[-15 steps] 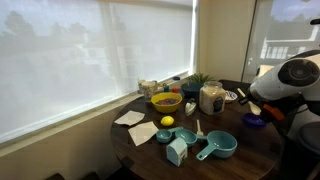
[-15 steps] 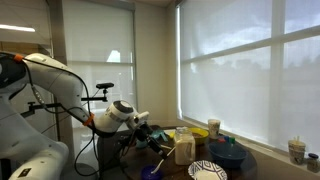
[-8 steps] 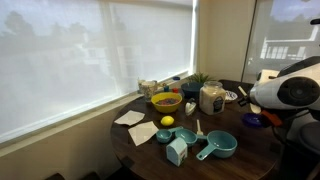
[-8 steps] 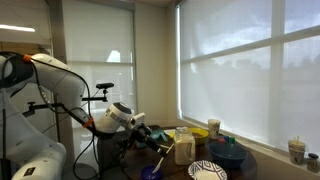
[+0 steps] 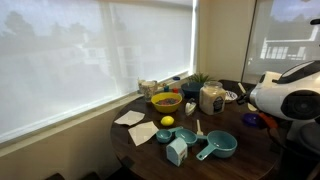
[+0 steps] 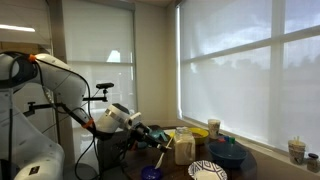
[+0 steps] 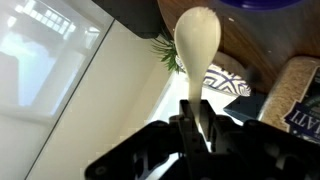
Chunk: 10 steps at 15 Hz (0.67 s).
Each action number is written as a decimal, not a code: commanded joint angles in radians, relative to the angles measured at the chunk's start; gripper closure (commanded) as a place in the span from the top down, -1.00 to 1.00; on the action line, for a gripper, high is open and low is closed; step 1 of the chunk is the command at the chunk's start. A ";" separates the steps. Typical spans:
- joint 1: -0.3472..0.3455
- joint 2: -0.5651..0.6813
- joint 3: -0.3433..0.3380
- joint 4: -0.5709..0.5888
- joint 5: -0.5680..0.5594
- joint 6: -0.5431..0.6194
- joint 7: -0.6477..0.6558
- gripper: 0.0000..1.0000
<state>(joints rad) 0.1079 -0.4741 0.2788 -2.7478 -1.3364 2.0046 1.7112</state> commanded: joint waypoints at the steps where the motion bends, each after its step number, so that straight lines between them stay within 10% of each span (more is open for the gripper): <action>1: 0.059 0.023 -0.033 0.016 -0.066 -0.022 0.076 -0.93; 10: 0.108 0.027 -0.094 0.020 -0.014 -0.021 0.024 -0.93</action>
<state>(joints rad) 0.1865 -0.4554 0.2252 -2.7452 -1.3872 1.9689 1.7399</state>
